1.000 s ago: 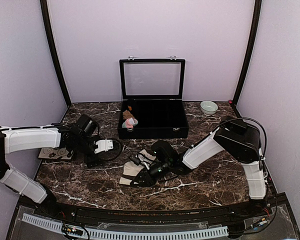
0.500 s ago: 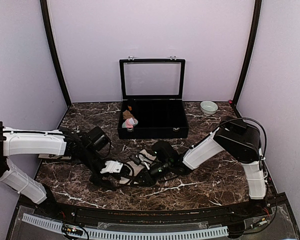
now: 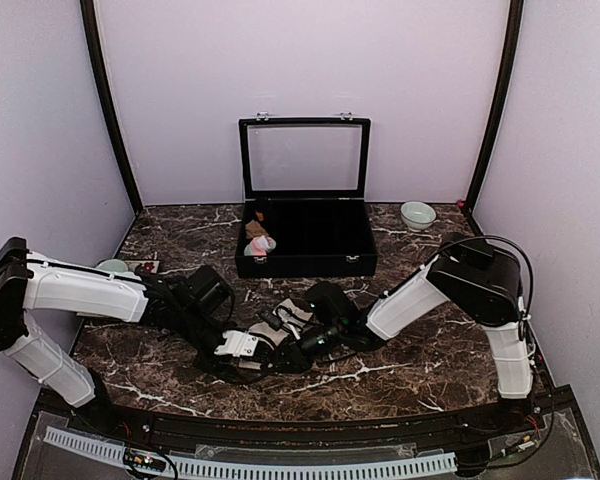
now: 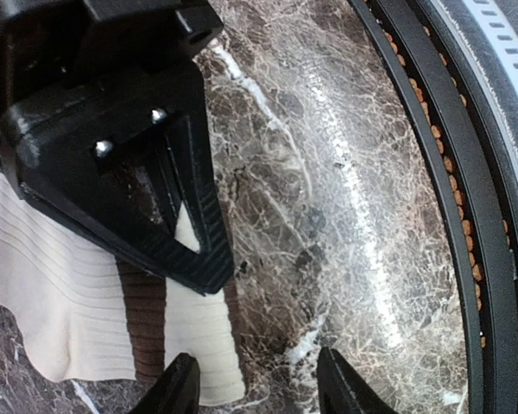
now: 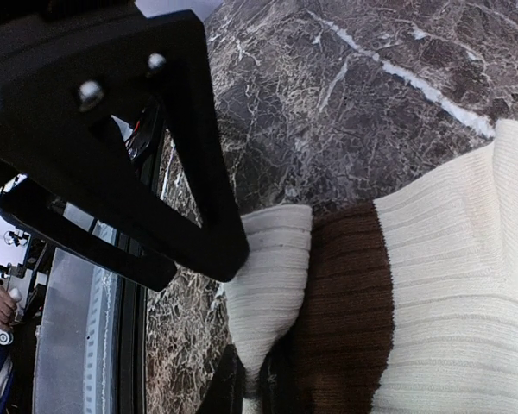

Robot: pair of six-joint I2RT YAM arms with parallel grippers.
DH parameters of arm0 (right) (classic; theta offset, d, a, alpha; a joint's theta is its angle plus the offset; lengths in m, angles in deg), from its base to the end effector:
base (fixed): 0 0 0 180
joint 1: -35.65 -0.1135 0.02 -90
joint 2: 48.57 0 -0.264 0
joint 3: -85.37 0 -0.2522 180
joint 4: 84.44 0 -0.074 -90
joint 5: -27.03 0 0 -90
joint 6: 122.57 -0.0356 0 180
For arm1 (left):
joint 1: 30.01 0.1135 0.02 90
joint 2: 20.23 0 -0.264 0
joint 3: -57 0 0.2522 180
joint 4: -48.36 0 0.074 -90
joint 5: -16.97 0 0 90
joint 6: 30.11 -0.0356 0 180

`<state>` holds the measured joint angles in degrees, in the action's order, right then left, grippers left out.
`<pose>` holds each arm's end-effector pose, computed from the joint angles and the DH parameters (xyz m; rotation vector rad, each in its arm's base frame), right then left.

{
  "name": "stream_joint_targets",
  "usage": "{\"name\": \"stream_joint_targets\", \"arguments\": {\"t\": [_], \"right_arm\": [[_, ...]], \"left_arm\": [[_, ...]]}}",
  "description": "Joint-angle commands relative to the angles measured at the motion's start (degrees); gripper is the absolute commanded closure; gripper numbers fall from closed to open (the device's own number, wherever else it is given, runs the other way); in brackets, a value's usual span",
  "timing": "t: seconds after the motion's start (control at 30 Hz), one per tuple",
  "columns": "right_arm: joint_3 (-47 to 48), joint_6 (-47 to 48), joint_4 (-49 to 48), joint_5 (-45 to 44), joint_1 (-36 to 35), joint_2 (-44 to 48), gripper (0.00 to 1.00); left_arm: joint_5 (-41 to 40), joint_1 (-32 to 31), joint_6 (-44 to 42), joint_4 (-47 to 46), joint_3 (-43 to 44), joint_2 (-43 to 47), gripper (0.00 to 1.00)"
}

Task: Roll the socks
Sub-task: Roll the sock at the center of the board.

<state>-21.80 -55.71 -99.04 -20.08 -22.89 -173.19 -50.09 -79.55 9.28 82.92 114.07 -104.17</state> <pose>0.1911 0.3587 0.0721 -1.2078 2.2029 1.5334 0.1635 -0.2130 0.1683 2.0756 1.5622 -0.5202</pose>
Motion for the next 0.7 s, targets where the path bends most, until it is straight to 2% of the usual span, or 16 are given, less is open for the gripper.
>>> {"name": "stream_joint_targets", "arguments": {"t": [0.0, 0.2, 0.47, 0.67], "right_arm": [[-7.60, -2.17, 23.16, -4.78, 2.82, -7.75, 0.97], [-8.08, -2.19, 22.65, -4.55, 2.82, -7.75, 0.97], [-8.49, -2.30, 22.01, -4.27, 2.80, -7.92, 0.97], [-8.43, -2.88, 21.23, -4.15, 2.82, -8.01, 0.97]], "left_arm": [[-3.15, -1.12, -1.20, -3.16, -1.88, -1.16, 0.50], [-7.49, -1.17, -0.41, -6.69, -2.54, -1.32, 0.50], [-5.64, -1.17, 0.18, -1.12, 0.51, -0.28, 0.51], [-5.76, -1.26, -0.63, -3.73, -0.63, -1.76, 0.52]]}}
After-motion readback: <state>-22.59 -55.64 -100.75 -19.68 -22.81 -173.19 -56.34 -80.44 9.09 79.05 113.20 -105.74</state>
